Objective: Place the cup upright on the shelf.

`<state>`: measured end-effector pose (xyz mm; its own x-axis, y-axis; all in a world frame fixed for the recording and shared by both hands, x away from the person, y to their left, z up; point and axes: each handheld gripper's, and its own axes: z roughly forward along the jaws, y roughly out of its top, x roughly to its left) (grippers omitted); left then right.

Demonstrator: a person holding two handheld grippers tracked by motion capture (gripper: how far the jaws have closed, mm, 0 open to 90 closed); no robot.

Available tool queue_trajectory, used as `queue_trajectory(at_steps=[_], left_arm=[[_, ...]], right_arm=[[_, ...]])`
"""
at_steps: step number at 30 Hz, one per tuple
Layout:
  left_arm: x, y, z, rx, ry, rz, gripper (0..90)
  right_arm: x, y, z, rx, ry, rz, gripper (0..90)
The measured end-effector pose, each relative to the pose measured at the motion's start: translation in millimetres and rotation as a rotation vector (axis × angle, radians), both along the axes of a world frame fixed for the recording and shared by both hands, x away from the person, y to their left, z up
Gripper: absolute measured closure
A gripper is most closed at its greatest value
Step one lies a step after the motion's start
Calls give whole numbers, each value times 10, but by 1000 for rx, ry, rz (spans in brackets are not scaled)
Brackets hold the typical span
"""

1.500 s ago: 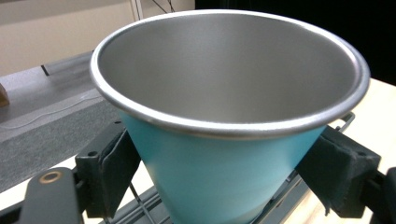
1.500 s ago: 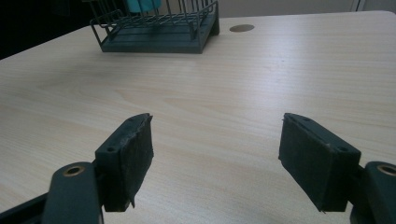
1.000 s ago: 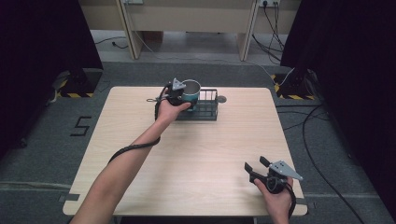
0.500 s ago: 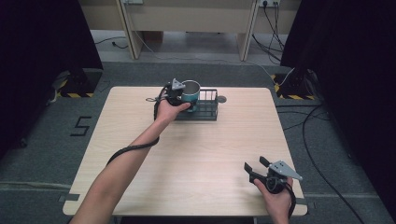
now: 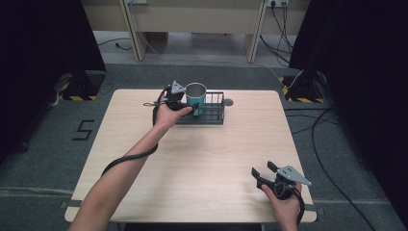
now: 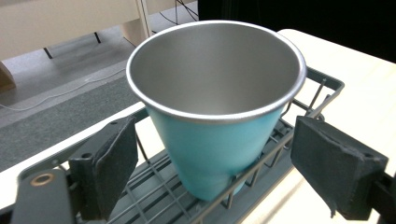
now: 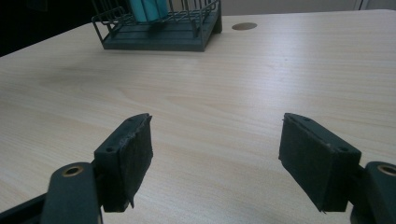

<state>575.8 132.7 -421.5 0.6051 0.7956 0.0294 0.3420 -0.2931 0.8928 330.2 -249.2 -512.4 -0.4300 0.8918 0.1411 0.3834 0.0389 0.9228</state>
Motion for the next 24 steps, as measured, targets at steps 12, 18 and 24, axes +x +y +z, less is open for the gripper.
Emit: queue_trajectory(at_steps=[12,18,24], left_arm=[[-198,192,23,20,-10,-3,144],[-272,275,36,21,-23,2,144],[-343,336,49,15,-31,-2,144]], right_arm=[[0,1,0,-1,0,-3,264],[0,3,-1,-1,0,-5,264],[0,5,0,-1,0,-6,264]])
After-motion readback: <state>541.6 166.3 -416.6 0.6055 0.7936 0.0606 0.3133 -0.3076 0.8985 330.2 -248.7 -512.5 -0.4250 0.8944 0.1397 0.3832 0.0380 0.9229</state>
